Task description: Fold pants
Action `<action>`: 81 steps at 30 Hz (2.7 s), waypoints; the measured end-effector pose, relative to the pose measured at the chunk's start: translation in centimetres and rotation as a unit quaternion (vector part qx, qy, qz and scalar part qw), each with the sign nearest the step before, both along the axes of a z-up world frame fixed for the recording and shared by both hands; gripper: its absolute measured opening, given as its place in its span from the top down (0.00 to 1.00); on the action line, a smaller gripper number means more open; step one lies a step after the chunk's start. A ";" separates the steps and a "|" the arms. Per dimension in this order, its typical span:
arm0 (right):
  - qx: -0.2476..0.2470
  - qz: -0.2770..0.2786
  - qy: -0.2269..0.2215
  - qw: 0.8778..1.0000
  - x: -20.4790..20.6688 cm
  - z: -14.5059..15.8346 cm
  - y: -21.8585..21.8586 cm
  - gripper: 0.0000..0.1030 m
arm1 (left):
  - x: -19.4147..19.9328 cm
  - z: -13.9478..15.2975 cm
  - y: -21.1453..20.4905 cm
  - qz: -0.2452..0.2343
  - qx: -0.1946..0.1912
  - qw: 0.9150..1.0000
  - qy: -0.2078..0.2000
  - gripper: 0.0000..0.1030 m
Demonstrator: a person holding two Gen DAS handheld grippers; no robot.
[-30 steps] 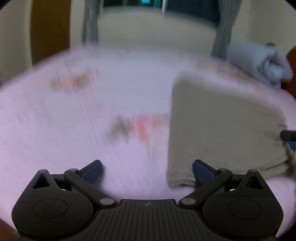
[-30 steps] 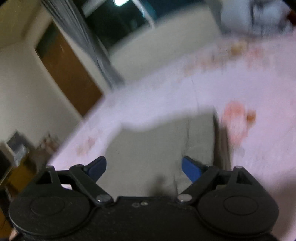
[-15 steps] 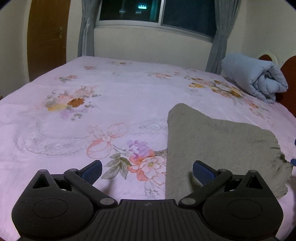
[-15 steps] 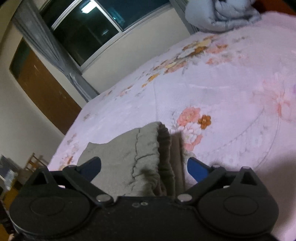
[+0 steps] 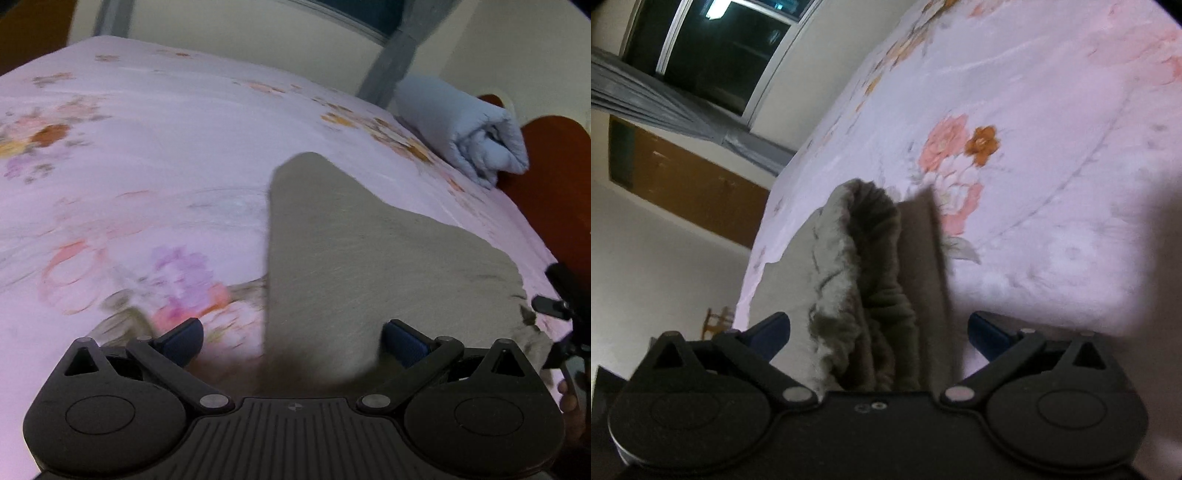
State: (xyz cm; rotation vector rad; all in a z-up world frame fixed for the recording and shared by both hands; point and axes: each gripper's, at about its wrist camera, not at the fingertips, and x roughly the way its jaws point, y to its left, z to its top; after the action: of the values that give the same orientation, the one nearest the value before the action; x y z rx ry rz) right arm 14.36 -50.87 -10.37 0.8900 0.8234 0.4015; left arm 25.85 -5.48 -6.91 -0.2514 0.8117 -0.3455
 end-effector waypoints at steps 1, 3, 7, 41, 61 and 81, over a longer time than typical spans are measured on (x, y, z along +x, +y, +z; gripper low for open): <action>0.016 0.012 -0.002 1.000 0.5 -0.1 0.2 0.05 | 0.3 0.0 -0.6 -0.008 0.002 1.000 0.000 0.00; 0.013 0.030 -0.002 0.999 1.2 0.0 1.0 0.05 | 0.7 0.1 -1.7 -0.025 0.000 1.000 -0.002 0.00; 0.019 0.052 0.002 0.998 2.1 -0.3 1.3 0.05 | 1.4 -0.2 -3.5 -0.050 -0.005 0.999 0.002 0.00; -0.256 0.030 -0.084 0.963 6.6 6.3 4.4 0.06 | 1.9 1.5 7.6 0.091 0.095 0.984 -0.120 0.00; -0.454 -0.054 -0.269 0.848 -22.1 12.4 9.7 0.06 | -24.9 7.2 4.4 0.153 0.124 0.953 -0.232 0.00; -0.457 -0.051 -0.286 0.841 -21.8 12.1 10.8 0.06 | -25.9 7.5 4.0 0.142 0.115 0.948 -0.259 0.00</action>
State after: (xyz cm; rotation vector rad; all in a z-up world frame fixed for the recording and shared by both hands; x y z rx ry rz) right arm -7.48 -40.04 1.71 -0.1049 0.3183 0.1196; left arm -0.06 -1.43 0.59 -0.0488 0.2827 -0.0348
